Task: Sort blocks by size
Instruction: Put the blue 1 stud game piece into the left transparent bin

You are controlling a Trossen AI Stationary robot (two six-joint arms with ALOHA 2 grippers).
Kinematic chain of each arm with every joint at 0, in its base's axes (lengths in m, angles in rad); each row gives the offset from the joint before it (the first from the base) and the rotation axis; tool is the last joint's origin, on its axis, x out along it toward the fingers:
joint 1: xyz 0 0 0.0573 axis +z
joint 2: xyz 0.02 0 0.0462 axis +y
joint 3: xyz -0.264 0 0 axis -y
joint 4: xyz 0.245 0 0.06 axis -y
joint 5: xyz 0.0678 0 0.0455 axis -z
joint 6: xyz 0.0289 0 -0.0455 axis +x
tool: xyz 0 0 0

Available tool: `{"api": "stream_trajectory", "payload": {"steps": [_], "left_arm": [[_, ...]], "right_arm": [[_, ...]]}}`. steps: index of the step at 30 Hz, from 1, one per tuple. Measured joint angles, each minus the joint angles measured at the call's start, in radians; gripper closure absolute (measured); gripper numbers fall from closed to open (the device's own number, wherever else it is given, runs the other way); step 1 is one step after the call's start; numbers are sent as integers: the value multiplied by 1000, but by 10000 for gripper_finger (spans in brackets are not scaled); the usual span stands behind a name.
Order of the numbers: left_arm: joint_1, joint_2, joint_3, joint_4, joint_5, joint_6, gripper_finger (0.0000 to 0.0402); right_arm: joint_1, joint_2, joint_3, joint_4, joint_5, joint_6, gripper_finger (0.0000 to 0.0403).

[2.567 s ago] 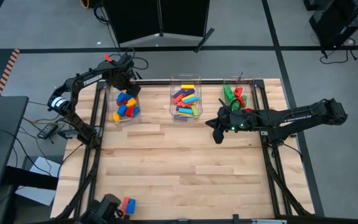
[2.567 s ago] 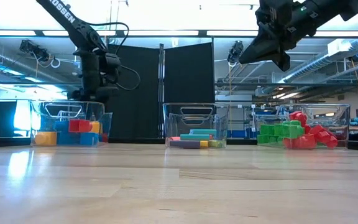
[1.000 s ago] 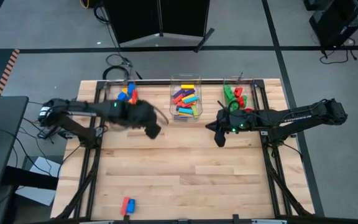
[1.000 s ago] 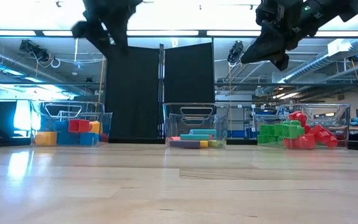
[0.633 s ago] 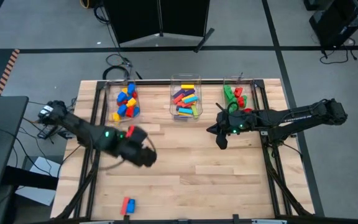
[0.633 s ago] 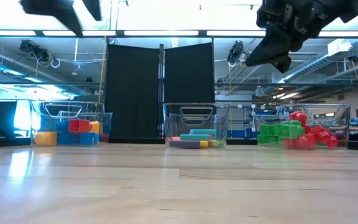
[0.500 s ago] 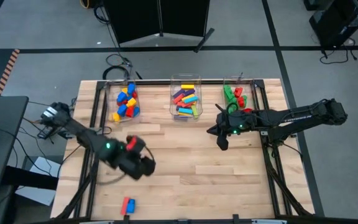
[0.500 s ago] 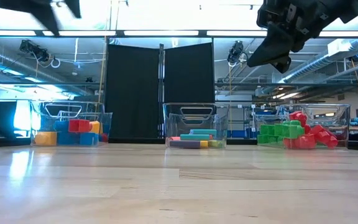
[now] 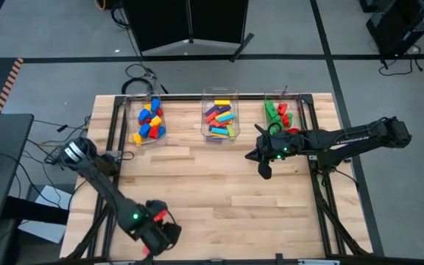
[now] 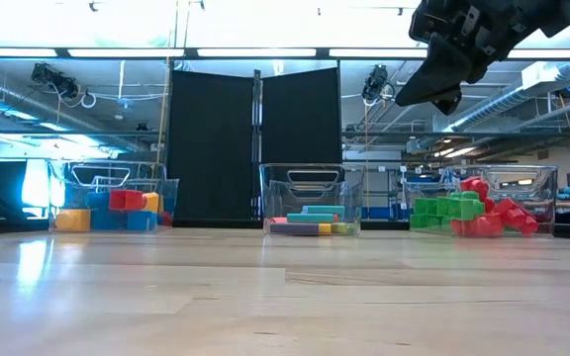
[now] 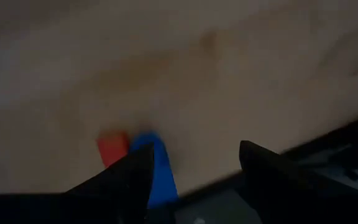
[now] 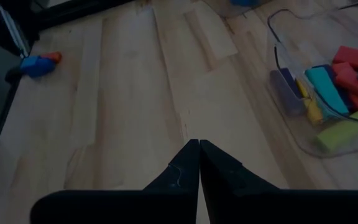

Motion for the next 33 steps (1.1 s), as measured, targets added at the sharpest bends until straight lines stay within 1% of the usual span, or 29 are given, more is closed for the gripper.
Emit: {"api": "stream_trajectory", "payload": {"steps": [5, 11, 17, 22, 26, 30, 33], "left_arm": [[-38, 57, 0, 94, 80, -144, 159], [-52, 98, 0, 142, 181, -244, 159], [-62, 108, 0, 112, 194, -291, 159], [-66, 108, 0, 85, 198, -294, 159], [-67, 140, 0, 85, 208, -296, 159], [-66, 185, 0, 160, 222, -295, 159], [-66, 215, 0, 182, 222, -294, 159]], "right_arm": [[0, 0, 0, -2, -1, -2, 378], [0, 0, 0, -11, -1, -3, 380], [0, 0, 0, -12, -1, -26, 377], [0, 0, 0, -14, -1, -26, 380], [0, 0, 0, -15, -1, -26, 378], [0, 0, 0, -15, -1, -27, 379], [0, 0, 0, -14, -1, -27, 380]]}}
